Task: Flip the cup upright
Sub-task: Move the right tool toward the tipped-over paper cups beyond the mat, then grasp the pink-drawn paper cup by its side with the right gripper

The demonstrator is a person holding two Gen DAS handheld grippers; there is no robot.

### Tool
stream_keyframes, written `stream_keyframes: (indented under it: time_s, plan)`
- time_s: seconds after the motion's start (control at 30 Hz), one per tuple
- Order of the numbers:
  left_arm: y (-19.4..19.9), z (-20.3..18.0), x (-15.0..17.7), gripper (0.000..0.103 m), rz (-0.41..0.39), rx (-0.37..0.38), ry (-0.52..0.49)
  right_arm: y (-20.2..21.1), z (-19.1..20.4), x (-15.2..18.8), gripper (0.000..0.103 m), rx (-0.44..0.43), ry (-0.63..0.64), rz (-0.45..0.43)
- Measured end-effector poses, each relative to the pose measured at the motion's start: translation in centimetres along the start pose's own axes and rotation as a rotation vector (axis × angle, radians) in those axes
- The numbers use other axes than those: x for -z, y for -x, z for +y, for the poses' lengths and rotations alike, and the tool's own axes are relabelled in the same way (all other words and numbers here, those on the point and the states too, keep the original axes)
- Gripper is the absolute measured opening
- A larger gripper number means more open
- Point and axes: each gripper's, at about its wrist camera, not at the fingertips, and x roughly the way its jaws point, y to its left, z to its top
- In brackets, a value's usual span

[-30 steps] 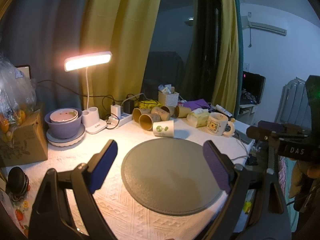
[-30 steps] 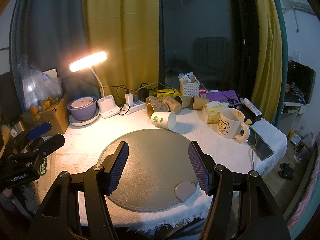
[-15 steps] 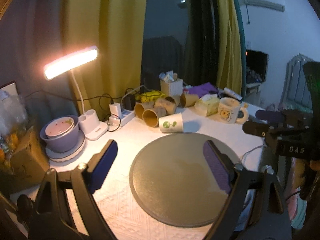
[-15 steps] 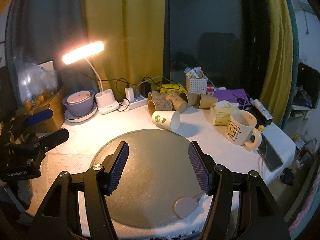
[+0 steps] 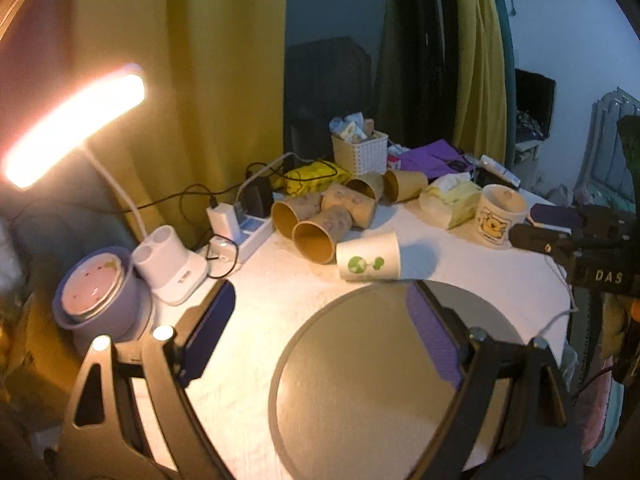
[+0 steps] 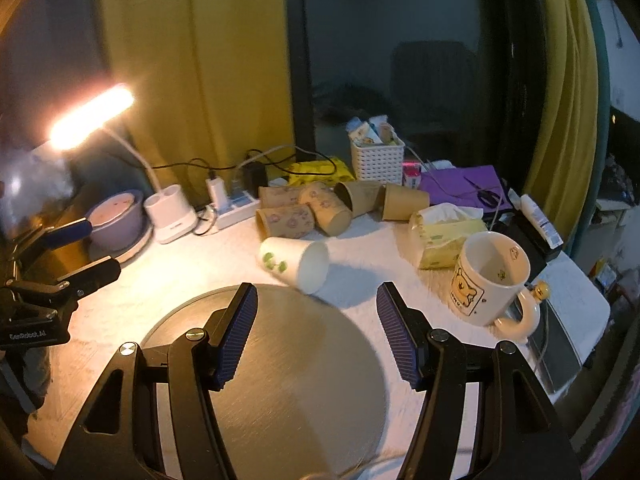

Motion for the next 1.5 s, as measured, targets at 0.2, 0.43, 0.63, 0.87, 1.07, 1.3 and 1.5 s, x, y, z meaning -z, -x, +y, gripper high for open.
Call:
stream_keyframes:
  time_s: [0.2,0.43,0.63,0.87,1.07,1.3,1.5]
  plan:
    - [-5.7,0.0,-2.3,0.088,0.049,0.001,-0.038,-3.7,-2.2,-2.0,0.065,0.000,-0.009,0.032]
    - [-12.2,0.5,-4.1,0.088,0.101,0.016,-0.073,-8.7,-4.3,-3.4,0.065,-0.007,-0.032,0.076]
    - [-17.4,0.8,-4.8,0.088,0.148,0.020,-0.115,-13.1,-5.4,-3.9,0.065,-0.011,-0.041,0.122]
    - [-22.0,0.9,-5.8,0.088,0.169,0.059,-0.141,-17.1,-6.1,-4.4,0.065,-0.026,-0.053,0.153]
    - [-25.3,0.7,-5.7,0.088,0.219,0.094,-0.154,-19.1,-6.4,-4.5,0.065,-0.042,-0.071,0.166]
    - [-27.8,1.3,-5.4,0.088,0.312,0.127,-0.115,-19.9,-6.7,-4.3,0.065,-0.058,-0.082,0.178]
    - [-27.9,1.8,-5.2,0.077,0.328,0.137,-0.088,-19.7,-6.8,-4.1,0.065,-0.062,-0.093,0.175]
